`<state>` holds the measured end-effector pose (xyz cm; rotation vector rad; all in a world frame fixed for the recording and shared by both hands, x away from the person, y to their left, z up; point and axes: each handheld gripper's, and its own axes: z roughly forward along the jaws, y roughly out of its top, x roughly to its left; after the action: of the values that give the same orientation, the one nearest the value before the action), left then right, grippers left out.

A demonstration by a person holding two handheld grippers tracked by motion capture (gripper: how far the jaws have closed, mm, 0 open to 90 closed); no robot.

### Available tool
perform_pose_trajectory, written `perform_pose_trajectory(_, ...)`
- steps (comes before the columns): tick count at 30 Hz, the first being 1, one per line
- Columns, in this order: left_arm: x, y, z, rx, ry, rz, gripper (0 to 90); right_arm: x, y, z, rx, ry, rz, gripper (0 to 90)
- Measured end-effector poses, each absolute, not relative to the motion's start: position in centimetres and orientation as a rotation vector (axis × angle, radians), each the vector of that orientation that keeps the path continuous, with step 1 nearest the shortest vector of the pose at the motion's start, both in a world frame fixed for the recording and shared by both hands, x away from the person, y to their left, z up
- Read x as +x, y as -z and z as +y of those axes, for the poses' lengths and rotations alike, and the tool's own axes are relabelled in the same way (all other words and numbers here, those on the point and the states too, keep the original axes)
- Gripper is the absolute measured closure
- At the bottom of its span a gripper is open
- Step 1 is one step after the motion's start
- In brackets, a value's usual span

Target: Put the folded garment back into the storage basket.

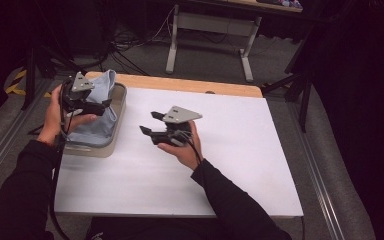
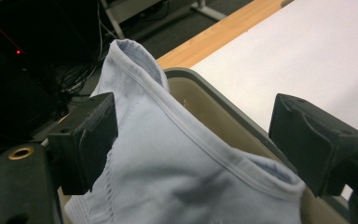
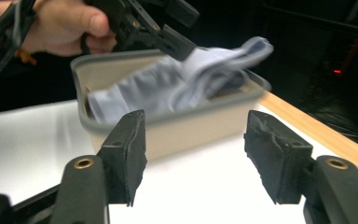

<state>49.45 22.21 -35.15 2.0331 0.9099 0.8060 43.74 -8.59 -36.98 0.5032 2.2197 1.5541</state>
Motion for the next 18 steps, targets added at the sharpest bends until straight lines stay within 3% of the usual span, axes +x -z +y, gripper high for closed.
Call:
perform_pose_trajectory(7, 52.2, 36.3, 21.3, 2.096, -0.824, 0.984, 16.9, 41.3, 37.2, -16.3, 0.529, -1.442, 2.165, 36.6)
perform_pose_trajectory(9, 53.0, 36.9, 21.3, 2.108, -0.815, 1.011, 21.5, 40.4, 37.9, -19.4, 0.571, -1.411, 2.153, 36.3)
perform_pose_trajectory(18, 55.1, 38.2, 21.7, 2.111, -0.777, 1.110, 19.2, 38.4, 39.3, -23.9, 0.611, -1.312, 2.140, 34.9)
